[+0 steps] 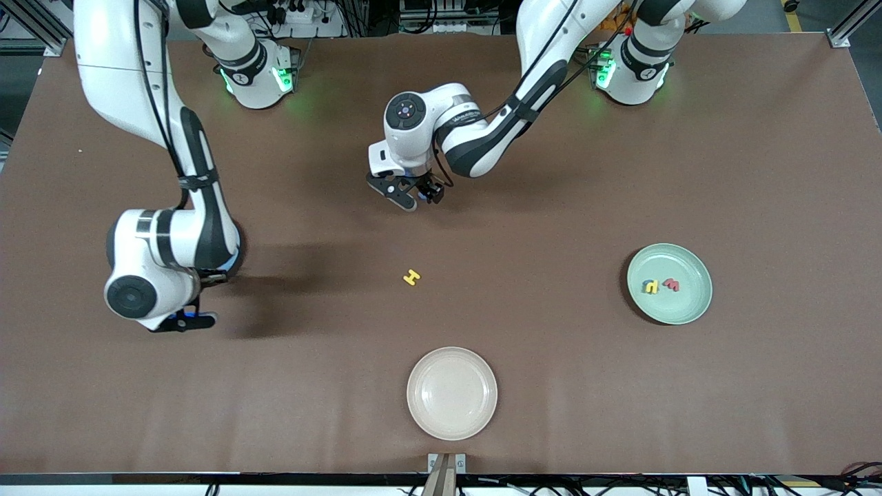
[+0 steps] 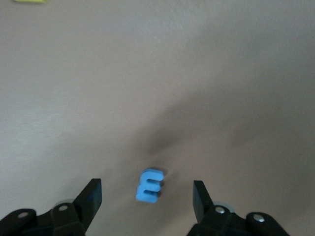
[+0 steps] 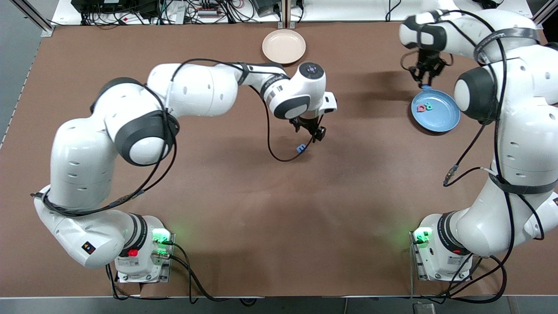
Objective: Sort uppercase to blue plate, lowercase to green plate
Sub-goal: 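Drop the M on the blue plate while the left gripper grasps blue e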
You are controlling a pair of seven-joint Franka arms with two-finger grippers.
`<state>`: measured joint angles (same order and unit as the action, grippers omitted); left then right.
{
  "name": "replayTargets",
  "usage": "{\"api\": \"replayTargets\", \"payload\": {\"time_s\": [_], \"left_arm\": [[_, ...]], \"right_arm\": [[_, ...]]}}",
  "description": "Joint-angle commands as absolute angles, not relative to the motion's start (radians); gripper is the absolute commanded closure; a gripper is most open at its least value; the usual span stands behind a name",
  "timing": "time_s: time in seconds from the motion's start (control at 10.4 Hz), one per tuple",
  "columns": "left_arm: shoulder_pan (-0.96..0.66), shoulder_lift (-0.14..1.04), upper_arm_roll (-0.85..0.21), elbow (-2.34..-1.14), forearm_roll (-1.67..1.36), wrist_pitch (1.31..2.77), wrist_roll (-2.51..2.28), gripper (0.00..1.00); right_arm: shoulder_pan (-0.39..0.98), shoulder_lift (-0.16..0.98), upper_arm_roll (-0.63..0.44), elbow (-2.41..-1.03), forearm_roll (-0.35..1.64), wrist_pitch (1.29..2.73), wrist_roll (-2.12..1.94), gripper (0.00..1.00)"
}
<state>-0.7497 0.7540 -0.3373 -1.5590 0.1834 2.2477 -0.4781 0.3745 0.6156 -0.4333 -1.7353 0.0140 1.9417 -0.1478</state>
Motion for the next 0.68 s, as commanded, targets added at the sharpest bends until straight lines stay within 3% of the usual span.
{"api": "replayTargets", "payload": {"time_s": [0.0,0.19,0.39,0.48,0.58], "left_arm": [[-0.752,0.765,-0.333,-1.529,0.218,2.24,-0.491,0.23],[-0.755,0.776,-0.331,-1.534,0.221,2.24,-0.482,0.24],[-0.776,0.776,-0.331,-1.572,0.268,2.24,-0.502,0.24],[-0.781,0.77,-0.333,-1.597,0.268,2.24,-0.506,0.25],[-0.781,0.767,-0.339,-1.608,0.27,2.238,-0.506,0.28]], "right_arm": [[0.371,0.444,-0.465,-1.996,0.002,2.057,-0.244,0.81],[0.362,0.39,-0.477,-2.155,0.003,2.188,-0.255,0.78],[0.36,0.387,-0.477,-2.207,0.037,2.239,-0.258,0.69],[0.359,0.39,-0.479,-2.207,0.076,2.238,-0.258,0.46],[0.36,0.393,-0.479,-2.206,0.096,2.238,-0.258,0.37]]}}
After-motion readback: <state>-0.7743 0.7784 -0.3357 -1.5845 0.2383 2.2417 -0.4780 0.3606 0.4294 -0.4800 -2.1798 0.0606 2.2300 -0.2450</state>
